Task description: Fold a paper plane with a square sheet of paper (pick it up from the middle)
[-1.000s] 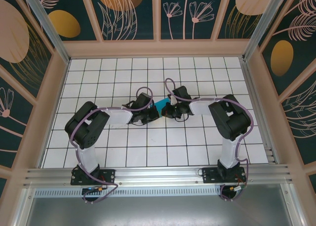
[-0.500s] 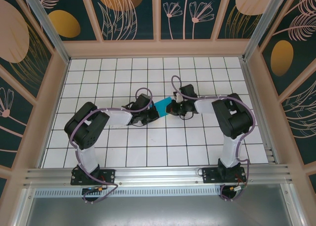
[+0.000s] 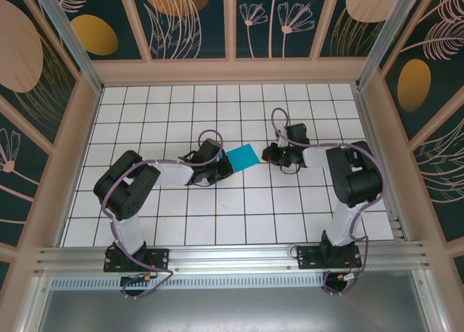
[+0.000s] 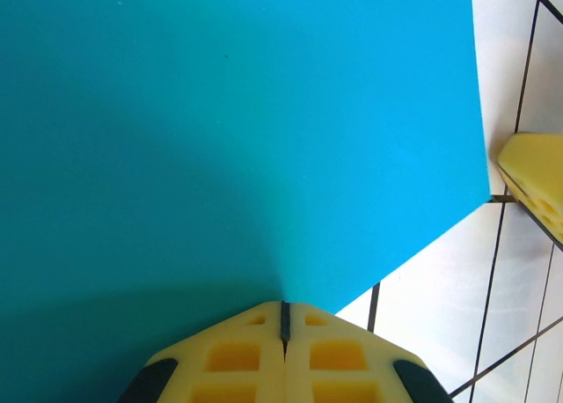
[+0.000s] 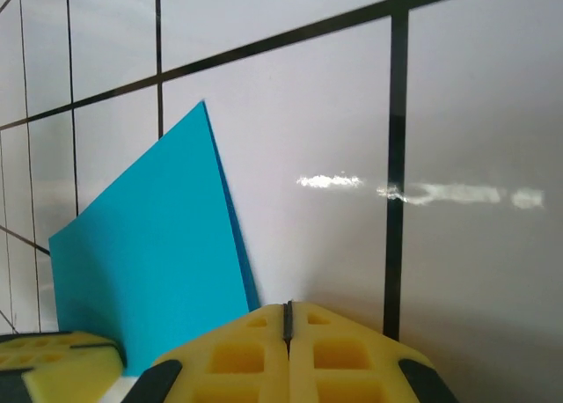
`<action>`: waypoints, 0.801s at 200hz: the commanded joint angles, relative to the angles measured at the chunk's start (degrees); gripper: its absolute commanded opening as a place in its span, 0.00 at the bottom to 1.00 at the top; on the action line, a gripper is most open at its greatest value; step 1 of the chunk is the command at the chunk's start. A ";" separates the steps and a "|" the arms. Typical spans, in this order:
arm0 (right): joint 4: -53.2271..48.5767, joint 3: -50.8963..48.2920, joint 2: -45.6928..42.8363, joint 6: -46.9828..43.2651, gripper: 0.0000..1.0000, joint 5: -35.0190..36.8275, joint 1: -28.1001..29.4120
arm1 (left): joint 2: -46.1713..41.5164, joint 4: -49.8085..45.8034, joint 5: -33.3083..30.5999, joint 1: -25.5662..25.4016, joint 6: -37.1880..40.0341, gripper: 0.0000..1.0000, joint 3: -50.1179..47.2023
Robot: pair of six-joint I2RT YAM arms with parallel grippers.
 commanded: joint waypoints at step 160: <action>1.96 -1.71 1.40 2.10 0.03 4.63 4.20 | 1.37 -8.50 -1.99 0.13 -0.47 0.00 -3.37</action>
